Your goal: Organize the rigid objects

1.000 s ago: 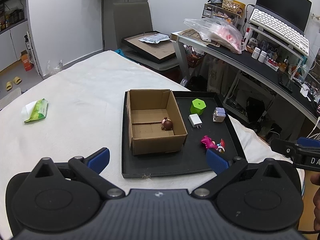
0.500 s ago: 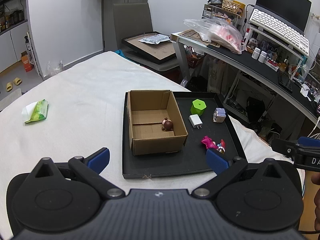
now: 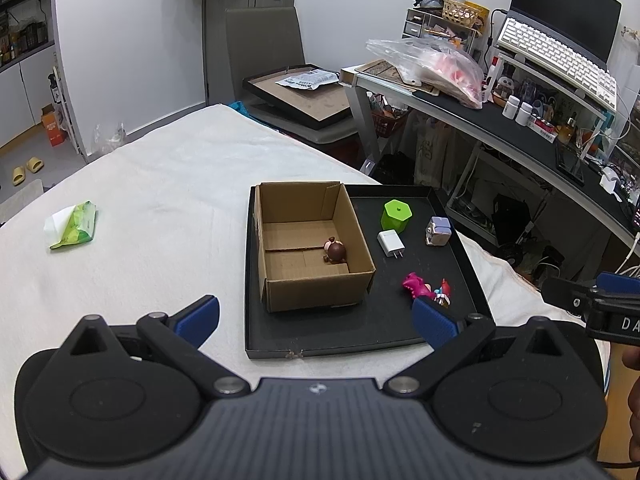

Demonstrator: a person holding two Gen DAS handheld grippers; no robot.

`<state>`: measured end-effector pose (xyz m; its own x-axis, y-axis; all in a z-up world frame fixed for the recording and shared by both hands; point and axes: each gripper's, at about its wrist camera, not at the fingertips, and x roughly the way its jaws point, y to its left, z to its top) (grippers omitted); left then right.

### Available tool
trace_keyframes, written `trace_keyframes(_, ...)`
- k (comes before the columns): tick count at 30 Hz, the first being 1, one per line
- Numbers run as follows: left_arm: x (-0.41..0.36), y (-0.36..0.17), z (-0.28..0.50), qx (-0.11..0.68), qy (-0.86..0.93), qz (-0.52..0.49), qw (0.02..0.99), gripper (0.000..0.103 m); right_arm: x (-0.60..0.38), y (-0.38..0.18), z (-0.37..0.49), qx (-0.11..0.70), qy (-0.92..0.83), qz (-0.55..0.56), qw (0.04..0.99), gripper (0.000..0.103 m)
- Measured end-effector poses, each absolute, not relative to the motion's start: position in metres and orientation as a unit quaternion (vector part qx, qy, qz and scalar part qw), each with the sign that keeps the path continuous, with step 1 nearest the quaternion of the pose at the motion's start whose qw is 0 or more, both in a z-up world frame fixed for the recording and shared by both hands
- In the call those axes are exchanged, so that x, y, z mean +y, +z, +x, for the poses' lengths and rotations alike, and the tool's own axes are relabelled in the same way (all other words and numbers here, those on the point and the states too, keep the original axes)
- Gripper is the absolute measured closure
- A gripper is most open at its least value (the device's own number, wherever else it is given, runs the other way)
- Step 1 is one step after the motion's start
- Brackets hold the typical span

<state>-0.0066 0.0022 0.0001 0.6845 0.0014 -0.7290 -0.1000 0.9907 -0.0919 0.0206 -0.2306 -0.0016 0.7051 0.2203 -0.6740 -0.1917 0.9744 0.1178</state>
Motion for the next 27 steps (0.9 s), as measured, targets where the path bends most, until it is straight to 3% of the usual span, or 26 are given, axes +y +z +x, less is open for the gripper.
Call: trace_keyframes(27,0.011,-0.007,0.006,0.391,0.036,-0.068,0.917,0.001,-0.223,-0.008,0.026,0.374,0.108,0.016,0.921,0.000)
